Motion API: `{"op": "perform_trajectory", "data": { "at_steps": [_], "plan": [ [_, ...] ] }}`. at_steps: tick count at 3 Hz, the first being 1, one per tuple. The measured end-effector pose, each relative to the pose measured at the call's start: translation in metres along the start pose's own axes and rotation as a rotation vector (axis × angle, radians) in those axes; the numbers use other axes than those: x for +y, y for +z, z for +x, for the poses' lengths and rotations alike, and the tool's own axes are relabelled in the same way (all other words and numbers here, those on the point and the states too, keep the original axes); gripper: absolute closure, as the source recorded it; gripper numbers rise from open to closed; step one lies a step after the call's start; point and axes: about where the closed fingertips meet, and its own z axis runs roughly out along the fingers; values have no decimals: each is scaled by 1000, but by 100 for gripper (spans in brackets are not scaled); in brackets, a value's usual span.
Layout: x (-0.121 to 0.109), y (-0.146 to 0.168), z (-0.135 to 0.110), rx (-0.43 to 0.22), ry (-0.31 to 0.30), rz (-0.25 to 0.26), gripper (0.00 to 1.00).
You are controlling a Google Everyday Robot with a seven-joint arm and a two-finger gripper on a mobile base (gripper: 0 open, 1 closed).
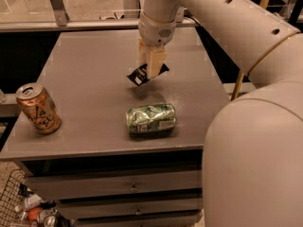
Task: Move rxbar chocolate near green can
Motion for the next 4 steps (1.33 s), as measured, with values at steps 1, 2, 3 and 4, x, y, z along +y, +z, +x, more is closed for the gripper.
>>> {"op": "perform_trajectory", "data": {
  "at_steps": [1, 2, 3, 4],
  "plan": [
    [31, 5, -1, 47, -119, -41, 100],
    [58, 8, -3, 43, -212, -85, 100],
    [71, 15, -2, 24, -272, -132, 100],
    [72, 23, 0, 12, -318, -172, 100]
  ]
}}
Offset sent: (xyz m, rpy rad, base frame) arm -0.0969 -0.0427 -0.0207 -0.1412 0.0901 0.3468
